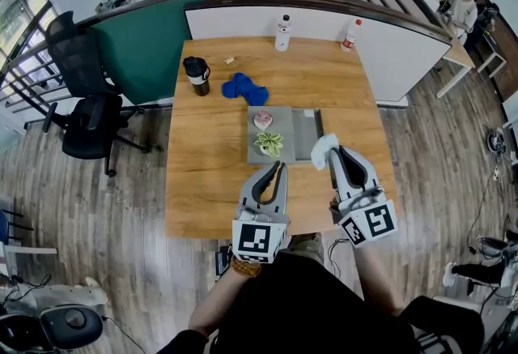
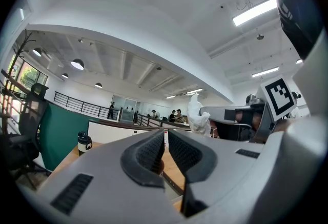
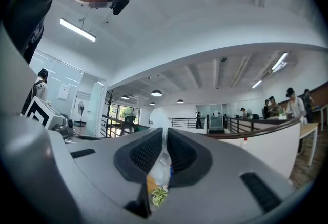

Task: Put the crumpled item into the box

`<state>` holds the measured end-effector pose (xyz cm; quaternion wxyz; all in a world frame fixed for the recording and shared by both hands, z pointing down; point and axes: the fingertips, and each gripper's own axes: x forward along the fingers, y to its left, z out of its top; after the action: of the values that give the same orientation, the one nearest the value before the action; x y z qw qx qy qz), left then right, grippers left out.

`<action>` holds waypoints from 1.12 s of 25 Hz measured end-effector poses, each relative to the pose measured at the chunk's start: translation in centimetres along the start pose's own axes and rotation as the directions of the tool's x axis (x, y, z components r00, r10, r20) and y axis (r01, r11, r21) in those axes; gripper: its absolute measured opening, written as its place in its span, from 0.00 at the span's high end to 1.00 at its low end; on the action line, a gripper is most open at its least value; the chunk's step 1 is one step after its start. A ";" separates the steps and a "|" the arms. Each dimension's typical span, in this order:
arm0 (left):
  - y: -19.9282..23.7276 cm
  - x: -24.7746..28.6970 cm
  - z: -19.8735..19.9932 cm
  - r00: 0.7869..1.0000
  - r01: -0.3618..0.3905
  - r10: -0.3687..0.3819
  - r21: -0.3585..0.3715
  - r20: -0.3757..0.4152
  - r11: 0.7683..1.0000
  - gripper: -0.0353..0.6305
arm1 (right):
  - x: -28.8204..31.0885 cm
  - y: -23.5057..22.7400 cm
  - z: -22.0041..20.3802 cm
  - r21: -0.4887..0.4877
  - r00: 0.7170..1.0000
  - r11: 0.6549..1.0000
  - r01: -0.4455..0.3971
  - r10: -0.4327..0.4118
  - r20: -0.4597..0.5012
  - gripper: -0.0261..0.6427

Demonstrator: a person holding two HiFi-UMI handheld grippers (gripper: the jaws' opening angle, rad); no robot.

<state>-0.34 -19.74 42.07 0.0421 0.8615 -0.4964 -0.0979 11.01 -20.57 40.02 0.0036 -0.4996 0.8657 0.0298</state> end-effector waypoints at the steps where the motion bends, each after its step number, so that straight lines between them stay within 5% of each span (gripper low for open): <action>1: 0.0 0.0 0.0 1.000 -0.001 0.001 -0.001 0.001 1.000 0.88 | 0.1 -0.1 -0.1 0.002 1.000 1.000 0.000 0.000 -0.003 0.90; 28: 1.4 1.4 -0.2 1.000 -0.026 0.026 -0.003 0.002 1.000 0.88 | 2.4 -2.2 -4.2 0.033 0.995 0.999 0.002 0.001 -0.095 0.90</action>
<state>-0.79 -21.68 42.30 0.0442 0.8549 -0.5074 -0.0989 11.80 -23.98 43.99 -0.0295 -0.5006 0.8651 -0.0083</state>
